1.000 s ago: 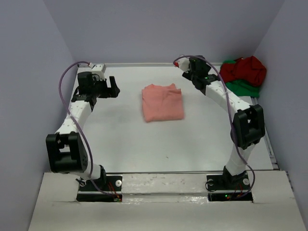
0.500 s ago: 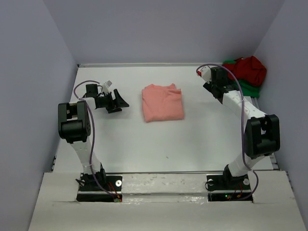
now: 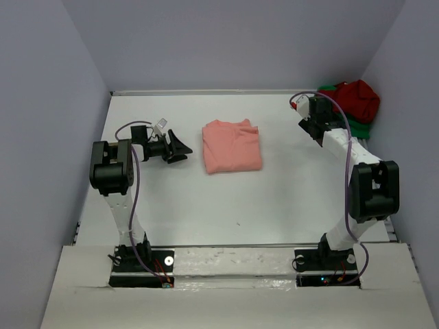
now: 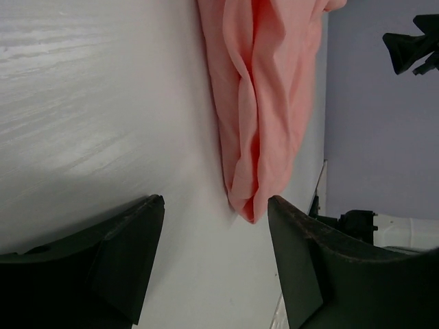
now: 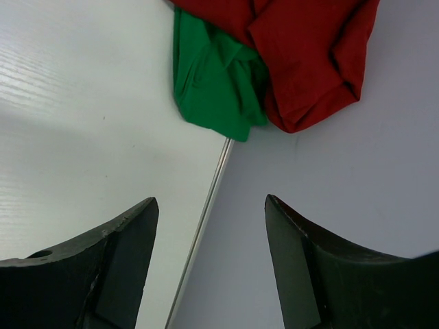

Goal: Fold and stack the t-shirts
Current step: Put the neatly folded tshirt into the corner of the board with the left arm

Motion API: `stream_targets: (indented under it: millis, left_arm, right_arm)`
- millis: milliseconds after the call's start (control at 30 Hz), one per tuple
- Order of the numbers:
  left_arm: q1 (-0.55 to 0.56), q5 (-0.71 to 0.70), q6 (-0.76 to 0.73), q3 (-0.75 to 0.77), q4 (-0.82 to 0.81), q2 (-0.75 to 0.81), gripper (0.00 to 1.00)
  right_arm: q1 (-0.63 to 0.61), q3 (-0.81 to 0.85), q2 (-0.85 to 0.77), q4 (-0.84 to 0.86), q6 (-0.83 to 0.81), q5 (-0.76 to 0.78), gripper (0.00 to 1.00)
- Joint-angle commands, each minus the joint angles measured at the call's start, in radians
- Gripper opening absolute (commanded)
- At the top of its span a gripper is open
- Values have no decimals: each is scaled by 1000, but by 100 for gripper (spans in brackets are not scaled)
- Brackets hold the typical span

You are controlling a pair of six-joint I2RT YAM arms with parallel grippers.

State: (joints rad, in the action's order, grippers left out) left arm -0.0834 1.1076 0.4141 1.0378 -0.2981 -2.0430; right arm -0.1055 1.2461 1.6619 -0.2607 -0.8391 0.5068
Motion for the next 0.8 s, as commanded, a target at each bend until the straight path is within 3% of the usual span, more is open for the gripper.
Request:
stream_targets:
  millis: [0, 267, 567, 767]
  left_arm:
    - [77, -35, 46, -7, -26, -65, 79]
    - [180, -89, 130, 37, -87, -80, 80]
    - [197, -204, 175, 87, -78, -77, 78]
    - [201, -307, 129, 100, -9, -54, 75]
  right_arm:
    - [4, 22, 35, 26, 6, 29, 69]
    - [13, 10, 35, 25, 6, 26, 69]
    - [23, -16, 12, 25, 9, 9, 69]
    - [23, -16, 22, 25, 14, -5, 69]
